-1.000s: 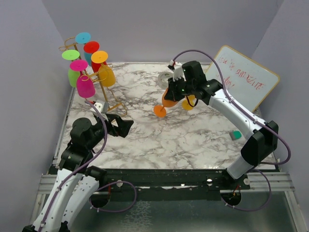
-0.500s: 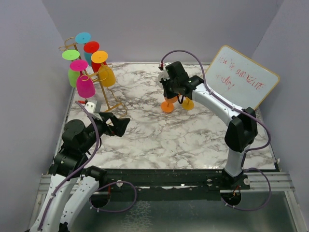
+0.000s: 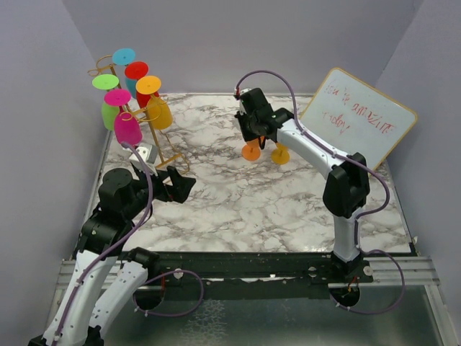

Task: Take the wine glass off the wine glass rack
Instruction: Place the wine glass at the center of the board.

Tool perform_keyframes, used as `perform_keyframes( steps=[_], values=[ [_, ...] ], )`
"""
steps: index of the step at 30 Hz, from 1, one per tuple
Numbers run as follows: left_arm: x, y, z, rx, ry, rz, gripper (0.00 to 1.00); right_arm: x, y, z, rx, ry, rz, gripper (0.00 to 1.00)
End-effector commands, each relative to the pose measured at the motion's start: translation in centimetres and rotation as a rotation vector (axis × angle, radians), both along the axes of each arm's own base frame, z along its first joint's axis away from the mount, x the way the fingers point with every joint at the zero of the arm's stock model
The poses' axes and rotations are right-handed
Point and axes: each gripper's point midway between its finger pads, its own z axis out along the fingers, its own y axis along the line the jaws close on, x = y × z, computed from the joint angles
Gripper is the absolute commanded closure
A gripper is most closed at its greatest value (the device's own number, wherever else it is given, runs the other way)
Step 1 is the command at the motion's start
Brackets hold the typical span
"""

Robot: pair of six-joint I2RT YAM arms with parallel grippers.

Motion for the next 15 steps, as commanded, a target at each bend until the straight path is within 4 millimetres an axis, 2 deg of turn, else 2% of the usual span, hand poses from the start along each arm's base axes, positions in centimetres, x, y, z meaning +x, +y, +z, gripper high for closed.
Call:
perform_keyframes(
  steps=[1, 9, 15],
  values=[
    [0.4, 1.8, 0.5, 0.0, -0.001, 0.12, 0.01, 0.3, -0.3, -1.1, -0.029, 0.02, -0.052, 0.99],
    [1.4, 4.9, -1.3, -0.021, 0.061, 0.351, 0.01, 0.9, -2.1, -1.4, -0.129, 0.009, -0.105, 0.99],
    [1.7, 4.7, -2.1, -0.013, 0.076, 0.345, 0.01, 0.4, -1.2, -2.0, -0.114, 0.047, -0.051, 0.99]
  ],
)
